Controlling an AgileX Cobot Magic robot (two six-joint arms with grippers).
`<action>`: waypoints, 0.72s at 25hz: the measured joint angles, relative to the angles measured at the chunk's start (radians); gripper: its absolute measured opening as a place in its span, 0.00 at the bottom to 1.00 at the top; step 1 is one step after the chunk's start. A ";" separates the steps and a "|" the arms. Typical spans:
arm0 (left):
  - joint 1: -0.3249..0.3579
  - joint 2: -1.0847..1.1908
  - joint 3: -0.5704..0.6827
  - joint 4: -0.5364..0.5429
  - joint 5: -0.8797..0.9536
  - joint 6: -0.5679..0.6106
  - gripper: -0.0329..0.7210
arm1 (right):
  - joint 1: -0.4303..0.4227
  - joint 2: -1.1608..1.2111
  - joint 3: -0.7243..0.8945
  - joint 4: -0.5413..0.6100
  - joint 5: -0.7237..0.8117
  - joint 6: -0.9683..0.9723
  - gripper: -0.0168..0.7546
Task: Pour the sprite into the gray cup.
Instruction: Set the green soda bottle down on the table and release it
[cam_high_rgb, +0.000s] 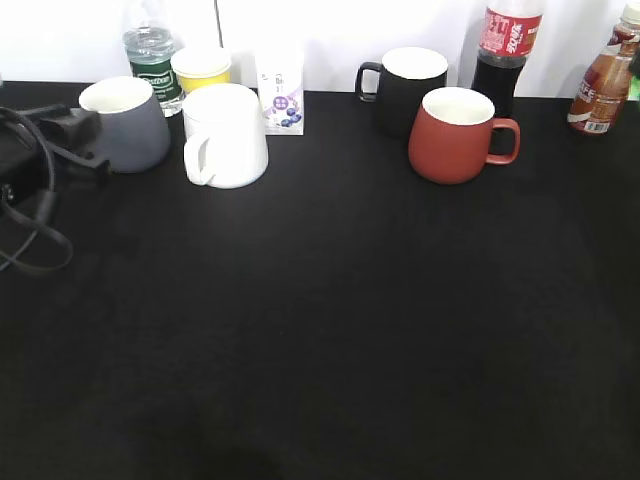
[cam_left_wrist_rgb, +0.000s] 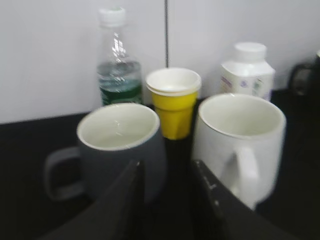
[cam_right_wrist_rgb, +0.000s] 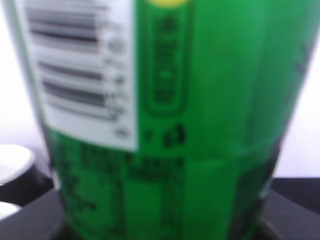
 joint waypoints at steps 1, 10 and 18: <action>-0.011 -0.021 0.000 0.001 0.054 0.000 0.36 | -0.013 0.064 -0.038 -0.033 -0.007 0.033 0.56; -0.017 -0.045 0.001 0.034 0.108 0.000 0.36 | -0.015 0.572 -0.303 -0.228 -0.230 0.085 0.56; -0.017 -0.045 0.001 0.042 0.108 0.000 0.36 | -0.018 0.619 -0.291 -0.276 -0.338 0.055 0.75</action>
